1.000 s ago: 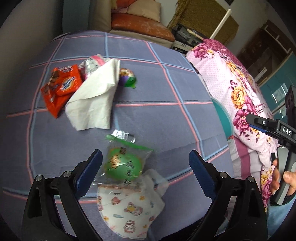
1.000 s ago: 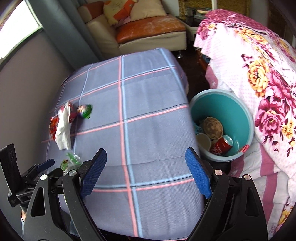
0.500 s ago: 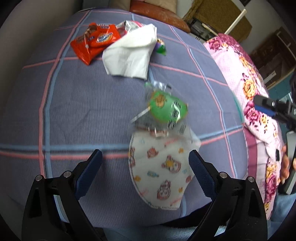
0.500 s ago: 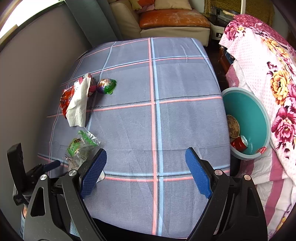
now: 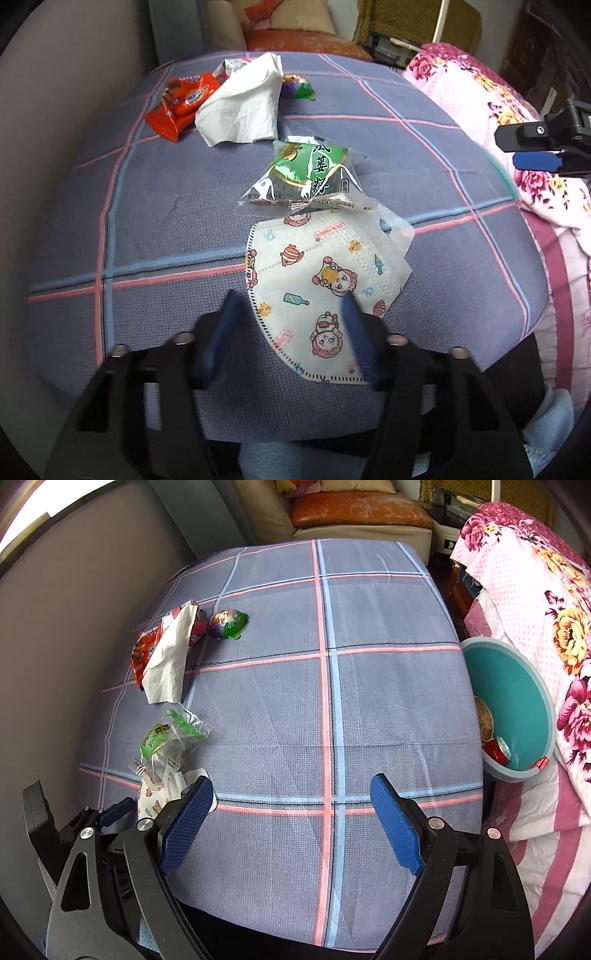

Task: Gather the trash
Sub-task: 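Grasp the white printed face mask with the left gripper while the right grasps the green snack packet, then carry mask and green packet over the wastebasket and open both grippers to drop them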

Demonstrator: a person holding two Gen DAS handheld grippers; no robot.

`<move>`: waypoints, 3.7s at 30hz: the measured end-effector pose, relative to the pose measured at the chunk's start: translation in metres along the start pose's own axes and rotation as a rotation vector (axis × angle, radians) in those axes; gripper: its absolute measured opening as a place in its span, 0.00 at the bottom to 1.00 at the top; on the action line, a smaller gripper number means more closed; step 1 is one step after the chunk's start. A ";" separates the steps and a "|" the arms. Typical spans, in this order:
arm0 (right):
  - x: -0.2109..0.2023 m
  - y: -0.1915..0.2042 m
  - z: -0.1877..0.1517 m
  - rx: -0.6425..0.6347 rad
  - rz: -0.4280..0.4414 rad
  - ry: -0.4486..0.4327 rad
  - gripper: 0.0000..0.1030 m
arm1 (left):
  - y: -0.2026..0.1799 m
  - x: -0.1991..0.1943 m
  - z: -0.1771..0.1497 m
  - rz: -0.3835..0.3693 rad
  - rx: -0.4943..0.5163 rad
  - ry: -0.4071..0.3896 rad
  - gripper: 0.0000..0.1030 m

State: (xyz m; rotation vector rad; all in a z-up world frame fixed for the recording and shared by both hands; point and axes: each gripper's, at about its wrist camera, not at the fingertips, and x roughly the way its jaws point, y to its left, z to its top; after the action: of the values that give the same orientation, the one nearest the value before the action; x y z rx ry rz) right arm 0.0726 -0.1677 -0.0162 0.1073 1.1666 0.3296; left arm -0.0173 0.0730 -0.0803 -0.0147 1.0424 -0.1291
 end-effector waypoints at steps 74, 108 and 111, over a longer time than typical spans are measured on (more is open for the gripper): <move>0.075 0.084 0.064 -0.031 0.253 0.087 0.52 | 0.100 -0.010 0.072 -0.212 -0.218 -0.063 0.06; -0.060 -0.275 0.039 0.467 -0.070 -0.281 0.52 | -0.255 0.073 0.230 -0.450 0.260 0.054 0.06; -0.057 -0.284 0.040 0.474 -0.077 -0.284 0.52 | -0.270 0.084 0.233 -0.451 0.275 0.073 0.06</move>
State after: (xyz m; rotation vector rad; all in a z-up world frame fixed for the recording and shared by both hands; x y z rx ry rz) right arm 0.1463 -0.4510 -0.0220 0.5061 0.9447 -0.0368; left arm 0.1980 -0.2161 -0.0153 0.0045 1.0740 -0.6854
